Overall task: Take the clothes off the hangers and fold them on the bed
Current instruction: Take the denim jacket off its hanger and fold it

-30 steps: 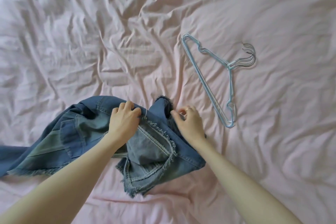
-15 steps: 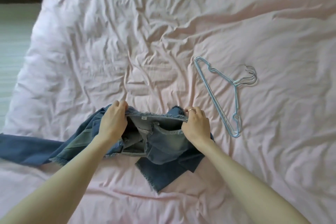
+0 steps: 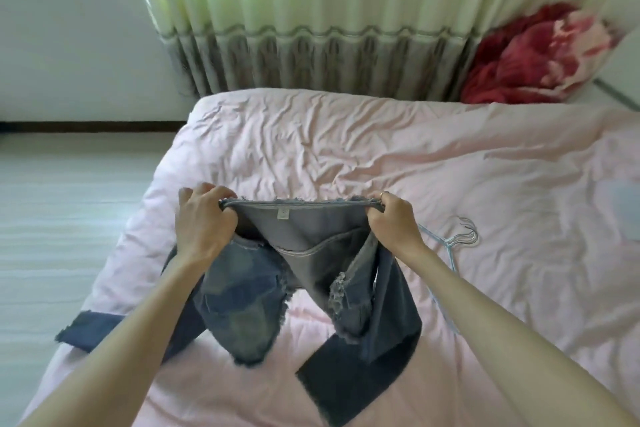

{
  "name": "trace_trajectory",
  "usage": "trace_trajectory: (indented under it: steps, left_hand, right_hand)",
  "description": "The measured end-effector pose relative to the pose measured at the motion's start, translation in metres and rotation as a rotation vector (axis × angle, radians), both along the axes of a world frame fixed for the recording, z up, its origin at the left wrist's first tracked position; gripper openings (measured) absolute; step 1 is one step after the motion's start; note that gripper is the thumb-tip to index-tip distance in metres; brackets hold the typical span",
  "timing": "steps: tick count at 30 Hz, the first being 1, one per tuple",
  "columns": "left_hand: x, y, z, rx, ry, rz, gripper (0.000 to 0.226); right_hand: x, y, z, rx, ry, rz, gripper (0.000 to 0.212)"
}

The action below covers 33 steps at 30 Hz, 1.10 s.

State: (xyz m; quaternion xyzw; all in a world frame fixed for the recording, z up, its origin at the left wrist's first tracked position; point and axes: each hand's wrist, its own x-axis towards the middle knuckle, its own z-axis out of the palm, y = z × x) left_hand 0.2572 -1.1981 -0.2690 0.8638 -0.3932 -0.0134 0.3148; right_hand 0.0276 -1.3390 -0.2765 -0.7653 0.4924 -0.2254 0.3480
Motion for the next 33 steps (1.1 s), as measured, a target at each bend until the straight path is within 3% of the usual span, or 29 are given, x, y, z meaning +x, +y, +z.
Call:
trace_trajectory:
  steps: [5, 11, 16, 23, 27, 28, 31, 33]
  left_hand:
    - [0.001, 0.016, 0.036, -0.167, 0.307, -0.046, 0.026]
    - [0.009, 0.025, 0.038, -0.131, 0.072, 0.008, 0.019]
    - [0.002, 0.026, 0.048, -0.263, 0.387, 0.046, 0.027]
    - [0.003, 0.026, 0.051, -0.118, 0.470, -0.249, 0.020]
    - [0.016, 0.038, 0.057, 0.066, 0.815, -0.408, 0.048]
    - [0.019, 0.041, 0.055, 0.120, 0.794, -0.439, 0.052]
    - [0.022, 0.045, 0.042, 0.303, 0.494, -0.486, 0.045]
    - [0.022, 0.043, 0.031, 0.293, 0.310, -0.468, 0.034]
  right_hand:
    - [0.011, 0.013, 0.041, 0.068, -0.195, -0.005, 0.019]
    - [0.016, 0.017, 0.062, 0.017, -0.136, -0.014, 0.023]
    - [0.018, 0.018, 0.065, -0.170, -0.073, -0.002, 0.016]
    - [0.018, 0.009, 0.065, 0.186, -0.249, -0.096, 0.018]
    - [0.013, 0.001, 0.064, 0.250, -0.232, -0.029, 0.016]
    - [0.012, 0.000, 0.064, 0.260, -0.210, 0.007, 0.016]
    - [0.009, -0.001, 0.063, 0.298, -0.174, 0.131, 0.015]
    - [0.006, 0.002, 0.064, 0.339, -0.175, 0.254, 0.011]
